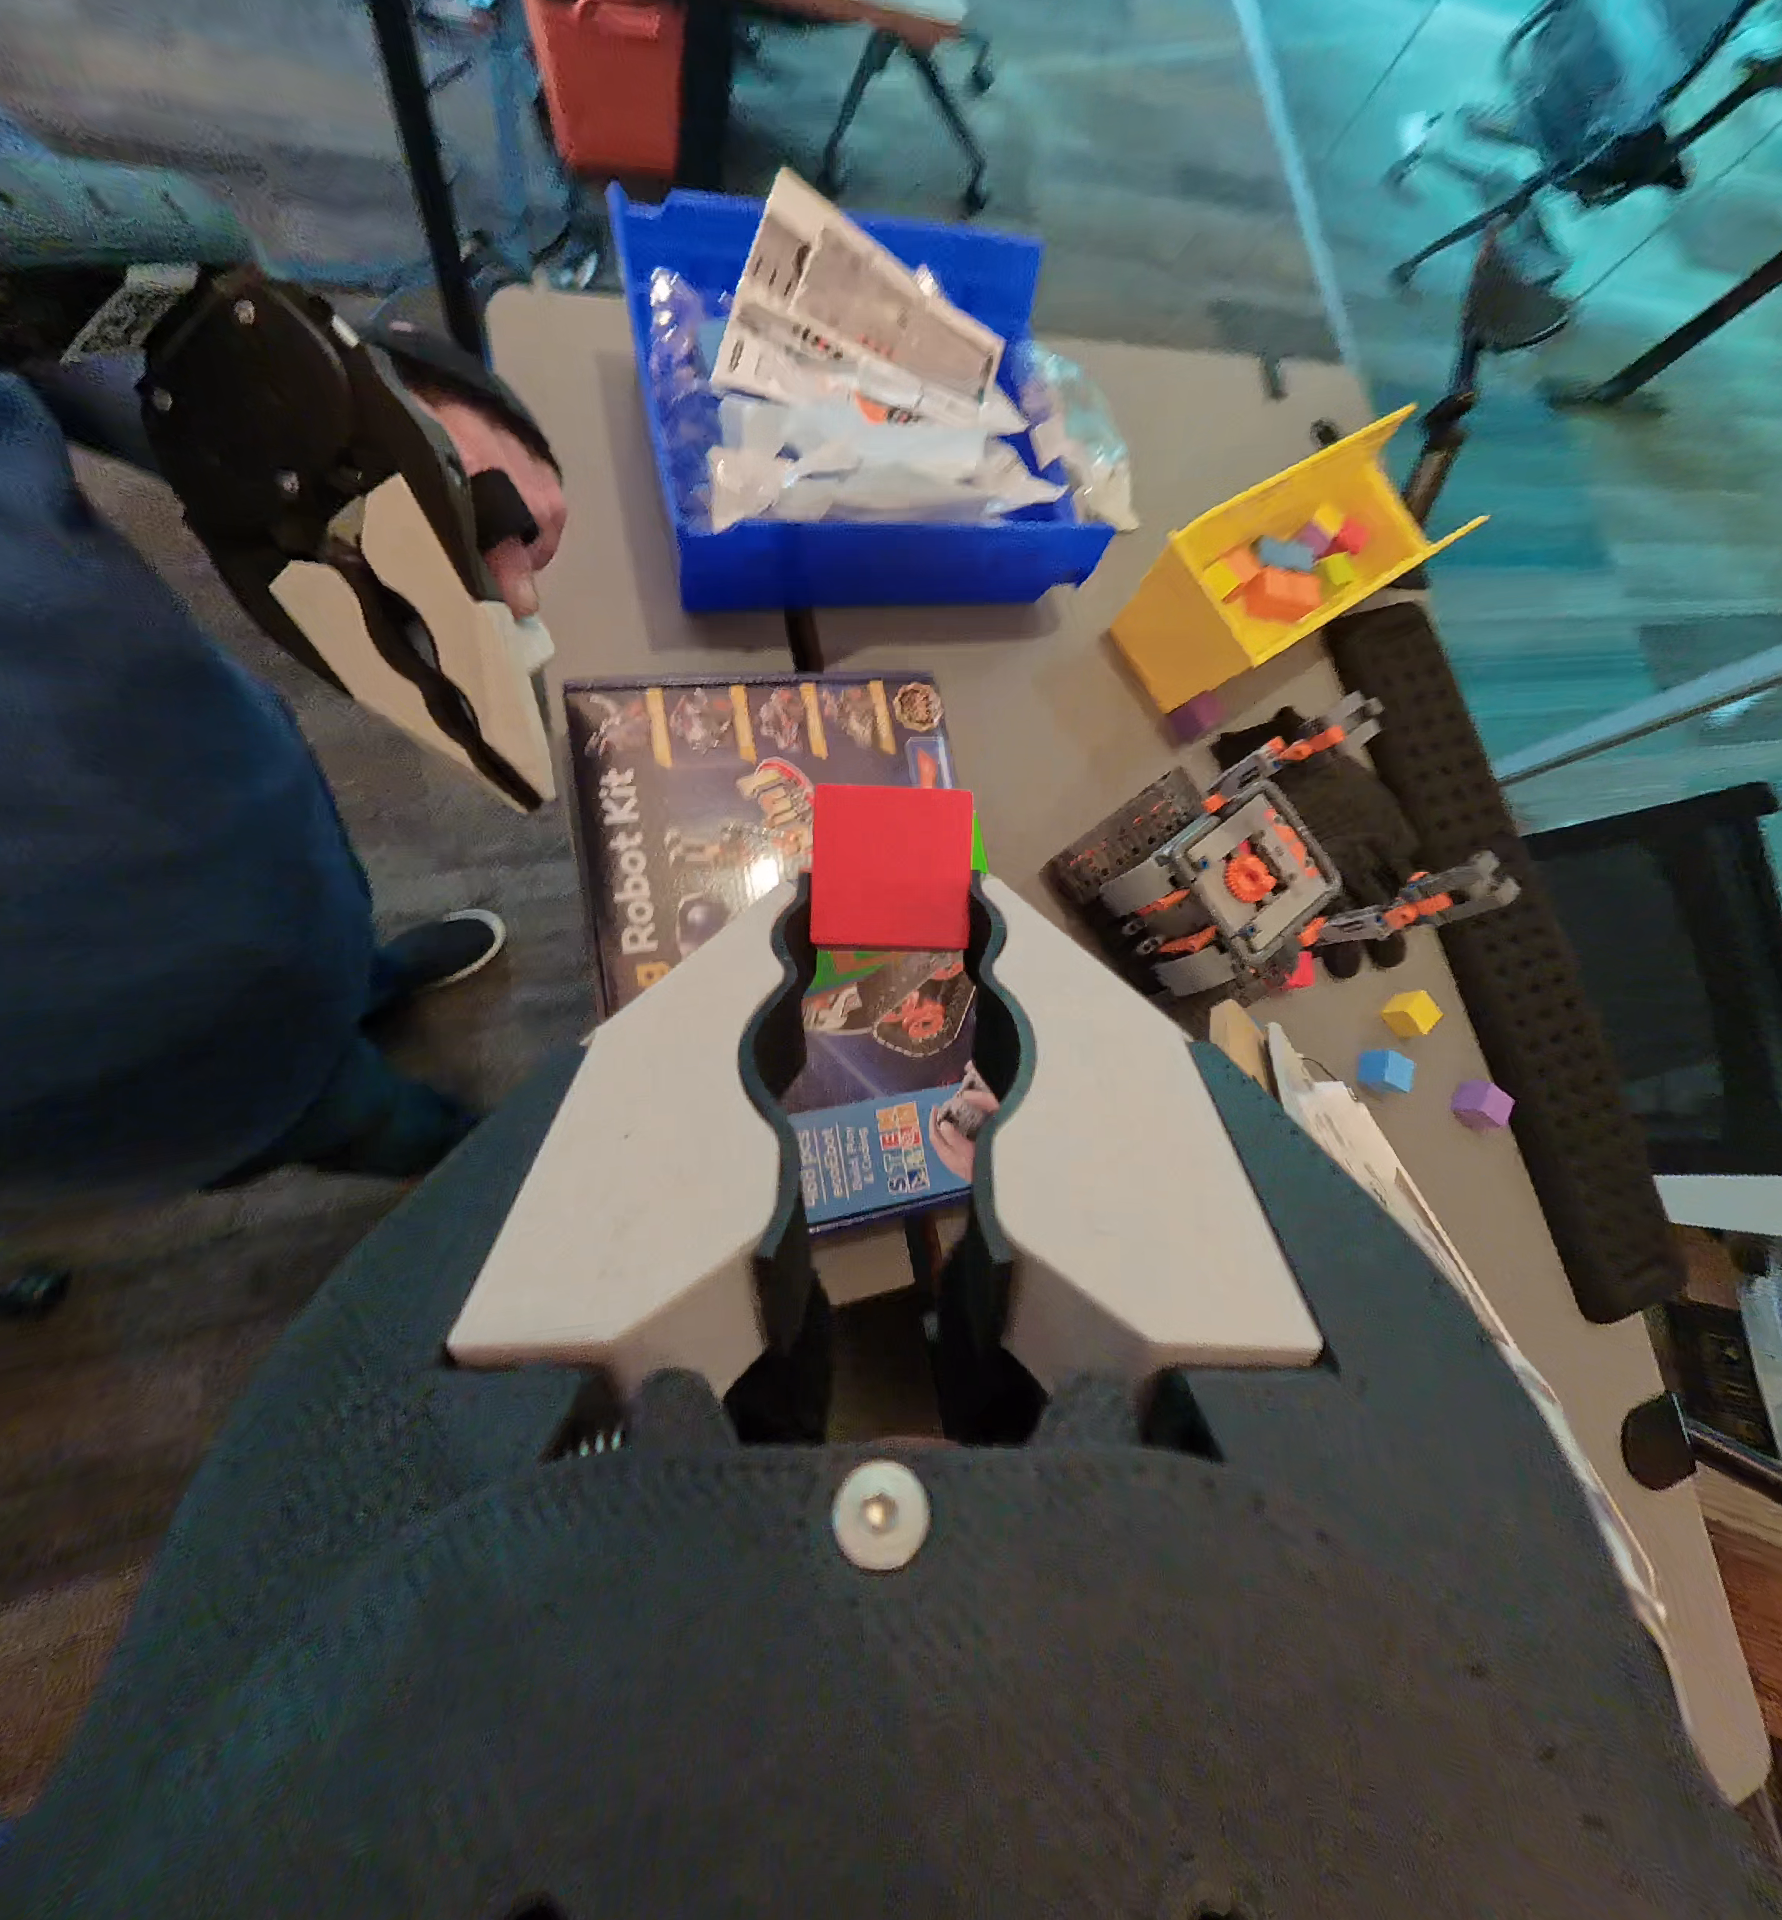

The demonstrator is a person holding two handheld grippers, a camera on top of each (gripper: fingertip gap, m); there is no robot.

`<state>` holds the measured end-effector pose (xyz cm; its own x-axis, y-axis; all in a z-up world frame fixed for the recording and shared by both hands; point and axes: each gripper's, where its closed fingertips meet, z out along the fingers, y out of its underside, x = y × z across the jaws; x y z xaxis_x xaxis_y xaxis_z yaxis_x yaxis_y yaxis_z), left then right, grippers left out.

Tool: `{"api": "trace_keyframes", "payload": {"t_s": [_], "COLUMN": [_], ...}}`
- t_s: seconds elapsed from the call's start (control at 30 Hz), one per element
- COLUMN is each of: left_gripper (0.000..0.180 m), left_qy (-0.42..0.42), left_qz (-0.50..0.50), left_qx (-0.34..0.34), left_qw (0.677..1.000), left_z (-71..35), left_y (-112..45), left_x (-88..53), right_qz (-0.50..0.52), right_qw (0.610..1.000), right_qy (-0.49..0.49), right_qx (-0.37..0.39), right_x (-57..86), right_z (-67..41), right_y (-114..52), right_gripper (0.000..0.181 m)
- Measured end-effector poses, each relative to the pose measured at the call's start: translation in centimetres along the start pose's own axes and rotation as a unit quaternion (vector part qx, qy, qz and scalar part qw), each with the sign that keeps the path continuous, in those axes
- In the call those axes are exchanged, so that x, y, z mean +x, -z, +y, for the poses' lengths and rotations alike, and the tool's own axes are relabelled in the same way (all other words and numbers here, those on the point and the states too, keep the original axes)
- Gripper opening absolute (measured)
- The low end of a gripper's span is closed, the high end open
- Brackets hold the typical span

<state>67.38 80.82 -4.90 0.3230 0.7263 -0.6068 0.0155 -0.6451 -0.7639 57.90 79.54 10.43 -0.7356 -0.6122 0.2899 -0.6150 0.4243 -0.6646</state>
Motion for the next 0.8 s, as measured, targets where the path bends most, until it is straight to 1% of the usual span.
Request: {"api": "trace_keyframes", "payload": {"t_s": [0.13, 0.2, 0.3, 0.53, 0.67, 0.8], "left_gripper": [0.001, 0.001, 0.001, 0.002, 0.002, 0.003], "left_qy": [0.011, 0.015, 0.025, 0.032, 0.031, 0.038], "left_qz": [0.002, -0.001, -0.004, -0.005, -0.004, 0.003], "left_qx": [-0.006, -0.006, 0.000, 0.003, 0.000, -0.001], "left_qw": [1.000, 1.000, 1.000, 0.999, 1.000, 0.999], "left_z": [0.5, 0.5, 0.4, 0.2, 0.3, 0.4], "left_y": [-0.1, 0.0, 0.2, 0.3, 0.4, 0.3], "left_x": [0.5, 0.6, 0.6, 0.9, 1.1, 1.3], "right_qz": [-0.043, -0.068, -0.101, -0.130, -0.152, -0.154], "right_qw": [0.998, 0.997, 0.993, 0.989, 0.988, 0.986], "right_qy": [0.001, 0.001, -0.002, 0.013, 0.018, 0.021], "right_qx": [-0.041, -0.042, -0.067, -0.069, -0.034, -0.064], "right_x": [1.3, 1.2, 0.7, 0.9, 0.9, 1.0], "right_z": [0.2, -0.3, 0.2, 0.6, -0.1, 0.9], "right_y": [-1.0, -1.5, -2.0, -2.0, -1.4, -2.0], "right_gripper": [0.027, 0.027, 0.027, 0.026, 0.027, 0.027]}}
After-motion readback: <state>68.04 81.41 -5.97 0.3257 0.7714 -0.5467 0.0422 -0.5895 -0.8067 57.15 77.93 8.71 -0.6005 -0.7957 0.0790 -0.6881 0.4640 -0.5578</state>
